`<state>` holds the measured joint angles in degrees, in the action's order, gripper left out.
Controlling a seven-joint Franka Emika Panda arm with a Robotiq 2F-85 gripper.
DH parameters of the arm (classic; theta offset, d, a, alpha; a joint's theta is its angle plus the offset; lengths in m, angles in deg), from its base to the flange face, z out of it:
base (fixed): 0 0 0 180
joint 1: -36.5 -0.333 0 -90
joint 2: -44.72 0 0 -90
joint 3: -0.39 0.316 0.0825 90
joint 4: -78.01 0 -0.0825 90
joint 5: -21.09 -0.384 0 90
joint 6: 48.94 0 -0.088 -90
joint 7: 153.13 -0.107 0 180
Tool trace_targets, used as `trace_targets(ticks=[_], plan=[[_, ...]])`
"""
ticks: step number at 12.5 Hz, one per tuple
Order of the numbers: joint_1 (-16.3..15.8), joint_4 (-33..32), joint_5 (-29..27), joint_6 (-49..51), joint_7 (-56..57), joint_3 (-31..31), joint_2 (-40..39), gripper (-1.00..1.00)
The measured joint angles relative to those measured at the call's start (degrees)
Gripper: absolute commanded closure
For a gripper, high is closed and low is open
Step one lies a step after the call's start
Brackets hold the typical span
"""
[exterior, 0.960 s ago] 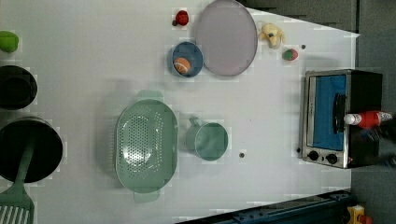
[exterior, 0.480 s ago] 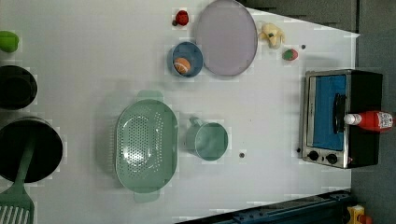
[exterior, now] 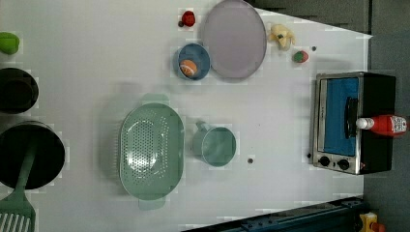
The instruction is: Pick Ketchup from oven and place it on table.
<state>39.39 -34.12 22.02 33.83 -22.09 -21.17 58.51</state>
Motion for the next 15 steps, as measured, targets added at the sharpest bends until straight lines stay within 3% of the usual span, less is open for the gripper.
trace_targets(ticks=[3, 6, 10, 13, 15], plan=[[-0.1, -1.3, -0.6, -6.8, 0.0, -6.6, -5.5, -1.00], [0.5, -1.5, -1.0, -14.3, 0.0, -9.1, -8.3, -1.00], [1.0, 0.3, -1.2, -21.8, 0.0, -13.2, -18.7, -1.00], [2.4, 1.6, -4.9, -25.4, 0.0, -15.4, -27.6, -1.00], [2.1, -0.5, -7.6, -28.2, 0.0, -16.7, -29.1, -1.00]])
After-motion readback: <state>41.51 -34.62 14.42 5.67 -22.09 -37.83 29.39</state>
